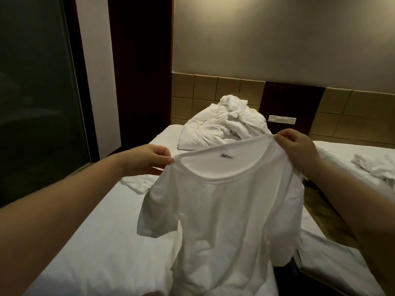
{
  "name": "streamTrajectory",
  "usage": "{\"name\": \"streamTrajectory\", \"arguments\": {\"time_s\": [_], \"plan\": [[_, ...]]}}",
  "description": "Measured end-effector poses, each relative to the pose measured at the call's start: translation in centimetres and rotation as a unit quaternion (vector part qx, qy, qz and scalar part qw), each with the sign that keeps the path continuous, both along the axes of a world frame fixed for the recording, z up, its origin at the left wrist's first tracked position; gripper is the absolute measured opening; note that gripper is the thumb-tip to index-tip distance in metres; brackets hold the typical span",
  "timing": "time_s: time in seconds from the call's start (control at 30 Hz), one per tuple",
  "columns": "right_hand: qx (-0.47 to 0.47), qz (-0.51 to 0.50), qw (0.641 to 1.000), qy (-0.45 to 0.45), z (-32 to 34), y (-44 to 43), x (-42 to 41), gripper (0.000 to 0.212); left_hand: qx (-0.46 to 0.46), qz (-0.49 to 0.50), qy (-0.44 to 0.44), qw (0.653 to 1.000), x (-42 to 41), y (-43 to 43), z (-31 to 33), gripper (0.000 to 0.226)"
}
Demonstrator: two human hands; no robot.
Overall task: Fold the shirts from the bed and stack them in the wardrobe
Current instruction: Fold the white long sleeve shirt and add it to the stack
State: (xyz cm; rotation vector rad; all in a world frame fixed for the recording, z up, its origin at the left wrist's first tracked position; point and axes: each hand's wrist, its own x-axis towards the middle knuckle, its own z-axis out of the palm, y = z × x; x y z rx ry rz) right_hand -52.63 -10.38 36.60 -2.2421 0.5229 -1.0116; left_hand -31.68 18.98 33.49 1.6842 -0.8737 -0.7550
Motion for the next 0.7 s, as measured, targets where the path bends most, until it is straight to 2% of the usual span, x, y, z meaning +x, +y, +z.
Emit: {"name": "streamTrajectory", "arguments": {"time_s": [0.1, 0.13, 0.2, 0.27, 0.3, 0.33, 0.37, 0.4, 0.43, 0.47, 0.5, 0.57, 0.6, 0.63, 0.7], "plan": [[0.022, 0.009, 0.999, 0.027, 0.4, -0.2, -0.2, 0.025, -0.007, -0.066, 0.041, 0.997, 0.5, 0.1, 1.0, 0.047], [0.027, 0.008, 0.999, 0.022, 0.7, -0.1, -0.3, 0.025, -0.011, -0.066, 0.048, 0.997, 0.6, -0.1, 1.4, 0.046], [0.054, 0.018, 0.998, 0.002, 0.9, -0.2, -0.2, 0.026, -0.011, -0.029, 0.041, 0.999, 0.2, -0.8, 2.1, 0.024], [0.067, 0.031, 0.996, 0.042, 0.7, -0.1, -0.2, 0.028, 0.022, 0.003, 0.024, 0.999, -0.4, -1.2, 2.4, 0.011], [0.051, 0.031, 0.995, 0.081, 0.5, 0.0, -0.3, 0.030, 0.031, -0.003, 0.028, 0.999, -0.6, -1.2, 2.6, 0.018], [0.032, 0.027, 0.995, 0.091, 0.7, 0.2, -0.5, 0.032, 0.027, -0.017, 0.034, 0.999, -0.8, -0.9, 3.1, 0.036], [0.015, 0.015, 0.998, 0.064, 1.3, 0.2, -0.7, 0.034, -0.001, -0.035, 0.045, 0.998, -0.6, -0.3, 3.9, 0.058], [0.011, 0.001, 1.000, -0.003, 2.3, 0.2, -1.1, 0.035, -0.045, -0.053, 0.054, 0.996, -0.5, 0.2, 5.0, 0.073], [0.019, -0.002, 0.997, -0.078, 3.3, 0.6, -1.5, 0.034, -0.079, -0.065, 0.057, 0.993, -0.6, 0.7, 6.1, 0.078], [0.019, -0.003, 0.992, -0.125, 4.1, 0.8, -1.7, 0.031, -0.085, -0.063, 0.038, 0.994, -0.9, 1.0, 6.9, 0.075], [0.004, 0.007, 0.991, -0.134, 4.6, 1.0, -1.8, 0.027, -0.061, -0.052, -0.002, 0.997, -1.4, 0.9, 7.4, 0.065], [-0.087, 0.020, 0.995, -0.042, 4.9, 1.4, -1.9, 0.023, 0.050, -0.014, -0.136, 0.989, -3.2, 0.5, 8.2, 0.034], [-0.127, 0.012, 0.992, -0.022, 5.7, 1.3, -1.9, 0.021, 0.029, 0.020, -0.177, 0.984, -3.8, 0.3, 9.1, 0.020], [-0.150, -0.017, 0.988, -0.043, 6.9, 1.0, -1.9, 0.019, -0.025, 0.056, -0.189, 0.980, -4.0, 0.1, 9.8, 0.009], [-0.104, -0.056, 0.970, -0.212, 11.0, 1.2, -2.6, 0.019, -0.186, 0.123, -0.133, 0.966, -4.5, -0.1, 12.8, 0.007]]}}
